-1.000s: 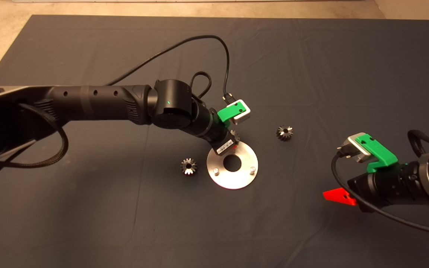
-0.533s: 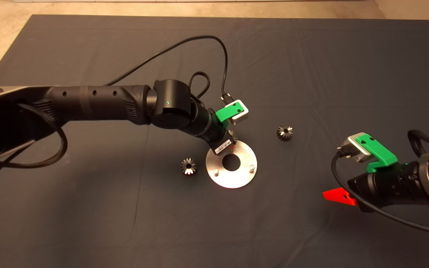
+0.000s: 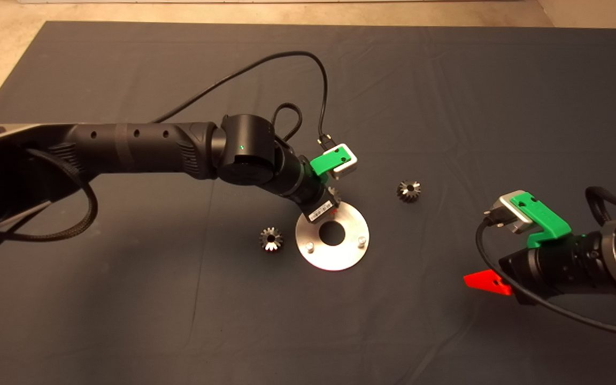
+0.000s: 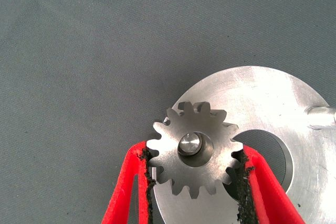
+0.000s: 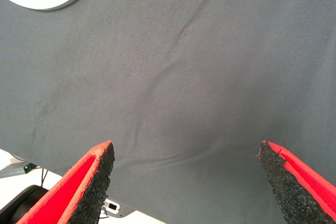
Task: Install three planetary gears onto the carrier pins
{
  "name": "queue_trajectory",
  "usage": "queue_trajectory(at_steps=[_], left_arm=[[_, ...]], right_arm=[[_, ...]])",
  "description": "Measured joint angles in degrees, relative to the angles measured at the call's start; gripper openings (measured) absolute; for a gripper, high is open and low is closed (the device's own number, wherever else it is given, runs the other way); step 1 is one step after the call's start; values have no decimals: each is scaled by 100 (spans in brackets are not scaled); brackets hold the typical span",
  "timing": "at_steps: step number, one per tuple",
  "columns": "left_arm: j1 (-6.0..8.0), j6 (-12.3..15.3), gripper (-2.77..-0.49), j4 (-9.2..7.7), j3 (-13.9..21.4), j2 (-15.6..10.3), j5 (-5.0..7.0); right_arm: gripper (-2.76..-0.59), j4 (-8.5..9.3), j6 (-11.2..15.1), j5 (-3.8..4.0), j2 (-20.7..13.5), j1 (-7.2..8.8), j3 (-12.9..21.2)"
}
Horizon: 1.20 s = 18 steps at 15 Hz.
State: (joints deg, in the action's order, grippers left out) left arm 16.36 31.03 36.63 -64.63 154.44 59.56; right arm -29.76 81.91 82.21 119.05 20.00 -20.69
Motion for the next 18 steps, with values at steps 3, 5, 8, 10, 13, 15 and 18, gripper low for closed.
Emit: queue_trajectory(at_steps=[3,5,8,10,13,15,18], left_arm=[[0,0,-245,0,0,-2,-2],[1,0,-245,0,0,-2,-2],[1,0,-245,0,2,-2,-2],[0,0,-245,2,11,-3,0],[1,0,-236,5,22,-2,0],[1,1,-233,22,44,-2,-17],[1,4,-221,24,102,-2,-46]], right_arm=[[-131,0,0,0,1,0,0],[-131,0,0,0,0,0,0],[-131,0,0,0,1,0,0],[-131,0,0,0,0,24,0],[-131,0,0,0,1,52,0],[-131,0,0,0,-1,57,0],[-131,0,0,0,1,110,0]])
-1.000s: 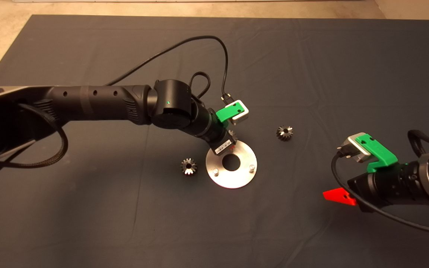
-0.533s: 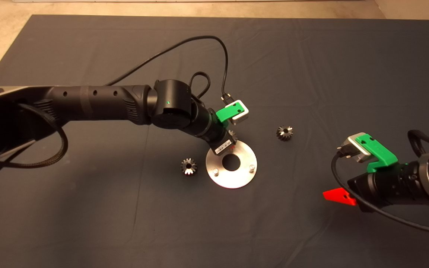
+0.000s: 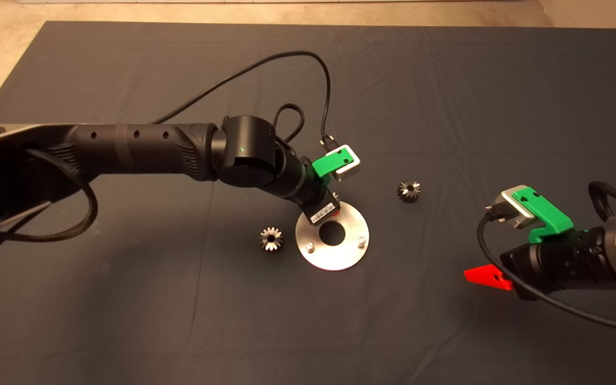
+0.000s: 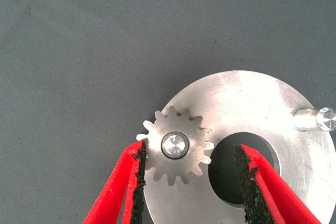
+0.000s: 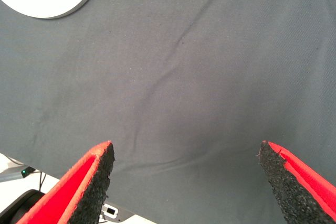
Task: Install three planetary gears onto the carrier pins
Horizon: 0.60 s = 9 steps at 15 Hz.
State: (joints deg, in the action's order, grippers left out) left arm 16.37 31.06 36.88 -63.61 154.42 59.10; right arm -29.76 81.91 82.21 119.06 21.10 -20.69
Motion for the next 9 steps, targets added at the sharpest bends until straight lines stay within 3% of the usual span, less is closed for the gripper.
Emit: queue_trajectory(at_steps=[3,5,6,8,9], left_arm=[[0,0,-221,-2,0,0,2],[0,-2,-221,-2,79,-4,73],[7,0,-221,-2,176,-29,202],[83,52,-221,-5,538,-146,698],[173,121,-221,-8,781,-268,854]], right_arm=[[-131,0,0,0,-2,1,0],[-131,0,0,0,-2,1,0],[-131,0,0,-2,1,1,0],[-131,0,0,-24,1,0,0],[-131,0,0,-42,-2,0,0]])
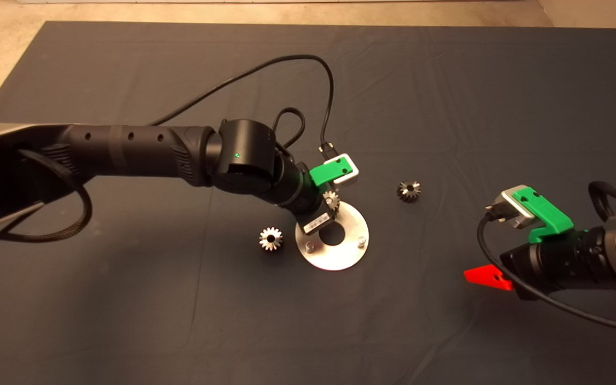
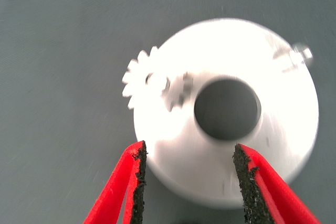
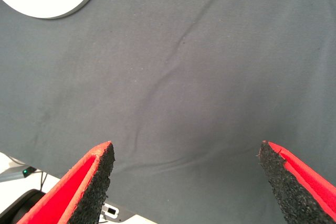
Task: Install three planetary gears onto the carrier pins
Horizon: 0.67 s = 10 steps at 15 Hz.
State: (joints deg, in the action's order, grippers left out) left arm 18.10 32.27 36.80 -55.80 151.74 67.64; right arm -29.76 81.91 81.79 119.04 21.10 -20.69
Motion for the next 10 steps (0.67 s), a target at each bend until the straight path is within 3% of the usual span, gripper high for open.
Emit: queue_trajectory(at_steps=[2,4,6,10], left_arm=[[127,152,-221,3,325,-355,90],[130,368,-221,1,540,-588,253],[130,548,-221,1,770,-620,388],[132,869,-221,1,1053,-932,478]], right_arm=[[-131,0,0,-104,0,1,0],[-131,0,0,-111,0,1,0],[-131,0,0,-139,4,9,0],[-131,0,0,-120,-27,98,0]])
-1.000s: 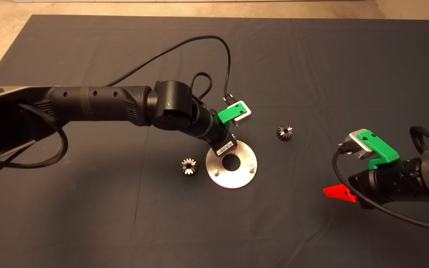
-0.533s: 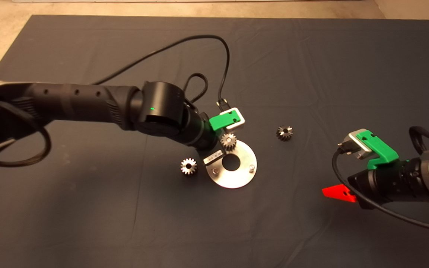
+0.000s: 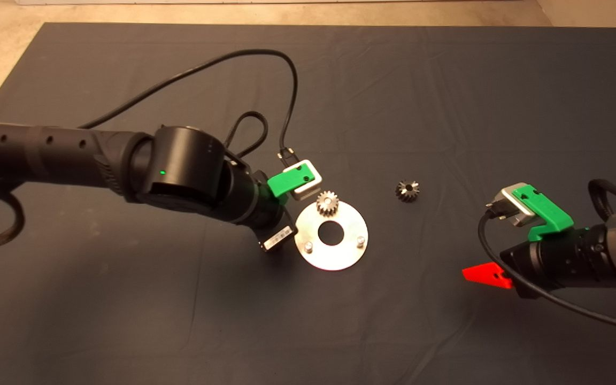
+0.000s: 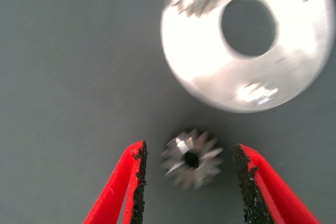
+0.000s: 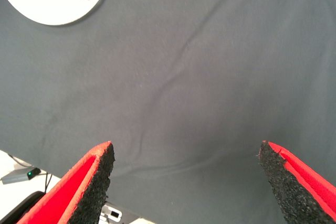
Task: Install three planetary gears onto the carrier pins
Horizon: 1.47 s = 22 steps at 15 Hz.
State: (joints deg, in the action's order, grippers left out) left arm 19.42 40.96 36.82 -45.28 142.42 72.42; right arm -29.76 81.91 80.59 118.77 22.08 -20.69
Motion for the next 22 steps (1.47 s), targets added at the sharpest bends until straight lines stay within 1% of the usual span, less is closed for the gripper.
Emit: queue_trajectory(at_steps=[1,2,3,4,5,6,7,8,9,10,13,14,16,18,19,21,22], left_arm=[[-3,35,-221,1,7,-77,54],[-5,85,-221,15,66,-127,83],[-2,223,-221,31,190,-166,78],[-5,323,-216,88,324,-183,59],[-5,369,-207,187,430,-218,34],[-2,383,-206,246,490,-278,15],[-5,385,-205,251,496,-312,23],[-7,391,-195,265,499,-323,29],[-6,410,-193,270,517,-323,32],[-5,411,-193,280,534,-321,26],[-5,422,-191,415,542,-309,1],[-10,424,-179,433,542,-310,3],[-46,424,-177,487,542,-309,1],[-167,422,-173,585,542,-304,-2],[-206,421,-164,601,542,-304,-1],[-223,418,-162,623,542,-309,-1],[-270,407,-162,631,542,-306,-1]], right_arm=[[-131,2,0,-9,16,52,-1],[-131,0,1,-30,29,112,-4],[-131,0,1,-55,24,110,-6],[-131,2,1,-85,9,96,-6],[-131,2,1,-83,2,96,-6],[-131,2,1,-84,-2,115,-6],[-131,13,0,-90,2,160,-6],[-131,16,1,-92,16,200,-6],[-131,18,1,-111,27,208,-6],[-131,22,1,-113,22,206,-6],[-131,27,1,-105,11,206,-6],[-131,27,0,-107,13,206,-6],[-131,29,1,-110,13,208,-6],[-131,35,1,-102,11,226,-6],[-131,35,1,-102,11,247,-6],[-131,38,0,-107,13,284,-6],[-131,38,1,-107,11,286,-6]])
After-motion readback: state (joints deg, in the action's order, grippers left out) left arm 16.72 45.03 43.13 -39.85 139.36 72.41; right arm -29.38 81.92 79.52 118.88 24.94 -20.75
